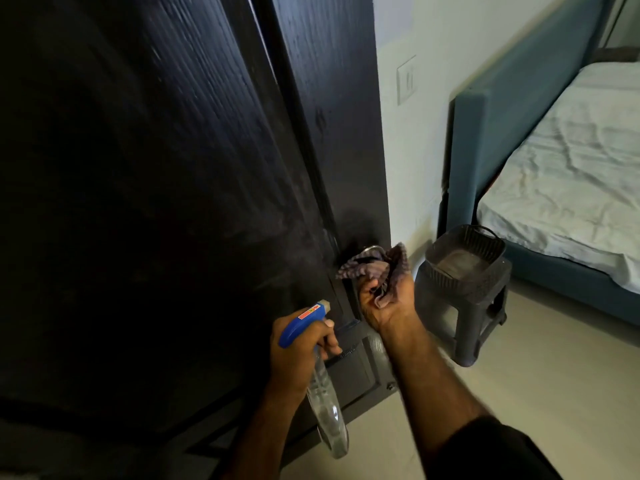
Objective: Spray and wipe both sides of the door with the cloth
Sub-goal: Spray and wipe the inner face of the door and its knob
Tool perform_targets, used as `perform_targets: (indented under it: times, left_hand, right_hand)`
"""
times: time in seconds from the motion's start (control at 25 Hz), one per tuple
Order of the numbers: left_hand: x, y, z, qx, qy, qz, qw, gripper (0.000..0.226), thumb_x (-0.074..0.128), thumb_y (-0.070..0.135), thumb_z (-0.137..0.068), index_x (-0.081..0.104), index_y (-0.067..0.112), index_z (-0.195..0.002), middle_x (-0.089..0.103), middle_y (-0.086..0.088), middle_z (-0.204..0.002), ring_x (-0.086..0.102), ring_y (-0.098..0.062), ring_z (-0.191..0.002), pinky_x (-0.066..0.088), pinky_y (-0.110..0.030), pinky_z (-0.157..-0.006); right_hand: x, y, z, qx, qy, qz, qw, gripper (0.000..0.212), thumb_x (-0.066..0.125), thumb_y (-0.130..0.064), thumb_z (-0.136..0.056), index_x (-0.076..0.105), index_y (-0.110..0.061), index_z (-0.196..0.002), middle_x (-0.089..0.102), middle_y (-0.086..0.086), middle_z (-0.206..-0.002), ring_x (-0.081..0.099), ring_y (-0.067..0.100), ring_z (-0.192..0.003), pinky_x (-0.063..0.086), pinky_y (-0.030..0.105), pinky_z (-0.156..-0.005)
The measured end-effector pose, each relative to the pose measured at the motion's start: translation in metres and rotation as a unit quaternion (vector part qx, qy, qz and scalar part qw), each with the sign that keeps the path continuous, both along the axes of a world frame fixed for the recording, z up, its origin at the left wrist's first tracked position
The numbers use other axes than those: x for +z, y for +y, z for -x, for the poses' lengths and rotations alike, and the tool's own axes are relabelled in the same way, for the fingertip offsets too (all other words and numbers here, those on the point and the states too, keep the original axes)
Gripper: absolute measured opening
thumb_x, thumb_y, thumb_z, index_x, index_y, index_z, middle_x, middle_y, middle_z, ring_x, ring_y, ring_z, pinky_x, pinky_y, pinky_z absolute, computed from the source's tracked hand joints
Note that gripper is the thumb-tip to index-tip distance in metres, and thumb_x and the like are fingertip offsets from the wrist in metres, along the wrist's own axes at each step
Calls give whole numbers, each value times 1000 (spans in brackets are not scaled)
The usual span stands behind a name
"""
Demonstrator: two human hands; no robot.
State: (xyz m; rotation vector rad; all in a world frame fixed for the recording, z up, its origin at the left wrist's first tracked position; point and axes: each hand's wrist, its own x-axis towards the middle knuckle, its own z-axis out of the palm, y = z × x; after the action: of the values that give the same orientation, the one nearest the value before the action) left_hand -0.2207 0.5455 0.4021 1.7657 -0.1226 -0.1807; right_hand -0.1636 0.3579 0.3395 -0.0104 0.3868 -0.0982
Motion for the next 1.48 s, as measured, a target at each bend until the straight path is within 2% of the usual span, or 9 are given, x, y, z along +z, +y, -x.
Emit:
perform_targets:
  times: [0.28, 0.44, 0.56, 0.64, 0.76, 0.96, 1.04, 1.32, 1.48]
  left_hand:
    - [6, -13, 4, 25, -2, -10, 1000, 23, 60, -7, -94, 67, -4, -73, 66, -17, -63, 66, -26, -56, 52, -22, -53]
    - [12, -28, 12, 27, 9, 9, 1000, 19, 62, -5, -92, 65, -12, -75, 66, -17, -64, 66, -27, -57, 52, -21, -52]
    - [19, -36, 19, 20, 7, 13, 1000, 22, 62, -7, -92, 66, -6, -70, 65, -17, -62, 65, -27, -57, 52, -22, -52]
    - [21, -37, 23, 30, 15, 16, 999, 26, 63, -7, -92, 68, 1, -67, 65, -16, -62, 65, -25, -55, 52, -22, -51]
    - [22, -37, 24, 42, 23, 6, 999, 24, 65, -5, -92, 67, 2, -69, 66, -11, -60, 66, -21, -55, 53, -22, -53]
    - [25, -28, 26, 42, 10, -3, 999, 20, 64, -2, -93, 63, -18, -80, 66, -17, -64, 66, -23, -58, 55, -23, -57]
    - [25, -26, 25, 51, 3, -7, 999, 21, 65, -1, -93, 63, -17, -81, 66, -17, -65, 66, -22, -58, 55, -22, -58]
    - [23, -30, 29, 39, 7, 15, 999, 23, 62, -3, -94, 62, -16, -75, 63, -22, -66, 65, -25, -57, 55, -24, -56]
    - [22, -40, 36, 52, 26, 20, 998, 26, 65, -4, -92, 68, 1, -66, 65, -16, -62, 65, -23, -55, 53, -25, -54]
  right_hand:
    - [8, -7, 2, 13, 161, 308, 938, 19, 77, -20, -94, 73, -12, -111, 77, 17, -102, 73, 26, -77, 59, 24, -55]
    - [-31, -11, 4, -83, 123, 862, 484, 44, 76, -27, -88, 66, -20, -130, 58, 9, -135, 57, 27, -114, 53, 25, -90]
    - [-56, -36, -2, -113, -56, 986, 105, 46, 58, -32, -94, 68, -20, -138, 53, 14, -149, 47, 44, -135, 47, 62, -110]
    - [-56, -54, -6, -115, -137, 983, -37, 43, 63, -27, -95, 70, -18, -137, 58, 15, -146, 49, 48, -135, 45, 68, -111]
    - [-38, -56, -8, -89, -70, 987, 112, 45, 66, -32, -96, 63, -16, -138, 51, 23, -146, 59, 44, -120, 60, 55, -95]
    - [3, -19, -11, 44, 193, 592, 782, 36, 72, -37, -94, 67, -14, -121, 73, 11, -117, 72, 22, -94, 58, 32, -78]
    - [12, -25, -11, 99, 136, 275, 947, 21, 66, -22, -100, 69, -3, -108, 74, 18, -102, 73, 27, -86, 64, 39, -86]
    - [4, -37, -1, 112, 102, 442, 884, 37, 67, -43, -98, 71, -12, -118, 76, 21, -120, 75, 32, -104, 62, 50, -99]
    - [-7, -23, 7, -38, 118, 882, 455, 32, 72, -34, -95, 71, -20, -124, 67, 7, -126, 64, 29, -105, 54, 34, -88]
